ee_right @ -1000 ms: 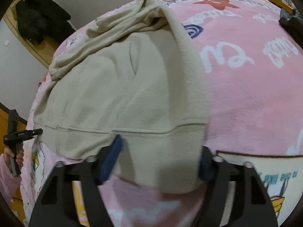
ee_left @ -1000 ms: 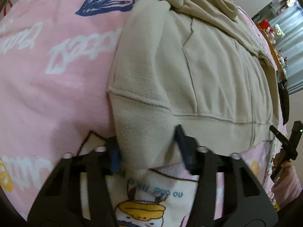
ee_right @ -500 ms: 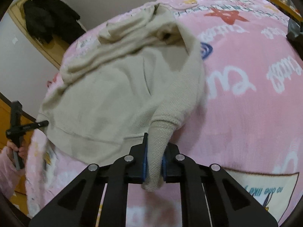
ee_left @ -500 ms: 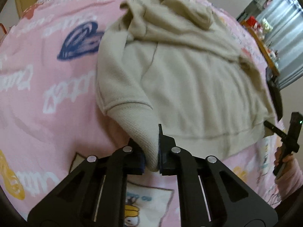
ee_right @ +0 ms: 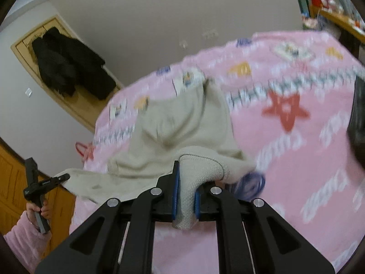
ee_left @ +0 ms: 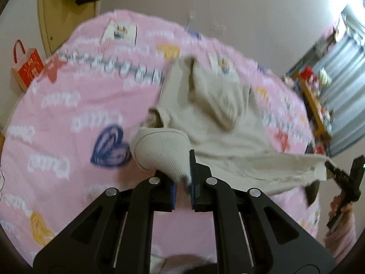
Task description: Fold large clothes
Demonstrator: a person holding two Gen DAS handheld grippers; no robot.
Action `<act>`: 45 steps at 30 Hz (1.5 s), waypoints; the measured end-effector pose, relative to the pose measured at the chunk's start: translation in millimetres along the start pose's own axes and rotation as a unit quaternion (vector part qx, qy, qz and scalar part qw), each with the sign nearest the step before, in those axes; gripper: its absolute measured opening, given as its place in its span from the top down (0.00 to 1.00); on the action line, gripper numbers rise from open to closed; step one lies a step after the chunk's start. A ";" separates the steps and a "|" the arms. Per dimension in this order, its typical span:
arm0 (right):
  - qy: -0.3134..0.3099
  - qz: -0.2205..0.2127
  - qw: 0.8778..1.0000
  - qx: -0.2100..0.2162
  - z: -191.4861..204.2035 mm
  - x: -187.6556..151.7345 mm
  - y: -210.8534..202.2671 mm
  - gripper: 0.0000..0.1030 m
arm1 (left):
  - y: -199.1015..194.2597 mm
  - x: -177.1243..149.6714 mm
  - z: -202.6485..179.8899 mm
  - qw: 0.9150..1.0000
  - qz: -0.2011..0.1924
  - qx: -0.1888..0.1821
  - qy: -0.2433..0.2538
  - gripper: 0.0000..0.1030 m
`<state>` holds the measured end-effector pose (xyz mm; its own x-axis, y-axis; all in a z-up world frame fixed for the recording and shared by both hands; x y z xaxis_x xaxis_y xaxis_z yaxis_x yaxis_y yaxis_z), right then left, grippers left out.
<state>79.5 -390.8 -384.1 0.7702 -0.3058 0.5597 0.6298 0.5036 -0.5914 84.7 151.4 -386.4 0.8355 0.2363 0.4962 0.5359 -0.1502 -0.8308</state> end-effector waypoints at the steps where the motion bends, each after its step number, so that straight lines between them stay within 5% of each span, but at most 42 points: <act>1: 0.009 -0.008 1.000 0.007 5.7 16.8 -3.3 0.90 | -8.2 15.4 -2.0 1.000 -0.010 -0.006 -0.007 0.92; 7: 0.032 -0.037 0.999 0.010 24.2 87.6 6.4 0.90 | -13.7 100.0 -23.0 0.999 -0.035 -0.028 0.017 0.92; 12: 0.053 -0.028 0.998 0.006 19.4 138.6 43.2 0.90 | 20.2 157.5 -20.7 0.998 -0.013 -0.057 -0.017 0.92; 24: 0.129 0.084 0.987 -0.053 -85.3 227.2 234.3 0.90 | 209.2 259.3 -30.3 0.995 0.096 -0.022 -0.030 0.92; 32: 0.158 0.168 0.969 -0.086 -162.8 248.5 339.9 0.90 | 330.3 294.2 -48.4 0.984 0.172 0.048 -0.009 0.91; 35: 0.171 0.210 0.958 -0.096 -192.9 241.3 373.7 0.89 | 370.0 298.1 -51.1 0.973 0.217 0.073 -0.002 0.91; 42: 0.259 0.226 0.938 -0.038 -240.7 226.7 391.3 0.83 | 406.6 304.6 -45.4 0.958 0.275 0.080 -0.019 0.88; 45: 0.288 0.234 0.929 0.001 -248.1 231.6 385.0 0.73 | 408.9 309.8 -44.4 0.947 0.314 0.066 -0.007 0.79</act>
<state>525.4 -468.2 -626.2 0.8864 -0.4336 -0.1623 0.2120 0.6918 -0.6903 568.1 120.6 -561.2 0.9823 0.1525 -0.1088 -0.0868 -0.1441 -0.9857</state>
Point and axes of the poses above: each gripper's, at about its wrist camera, not at the fingertips, and y roughly the way its jaws point, z to its left, x to its top, the point moved 2 cm from there along y, roughly the way its jaws point, and after that the axes turned 8 degrees about x, right-handed, at the moved point
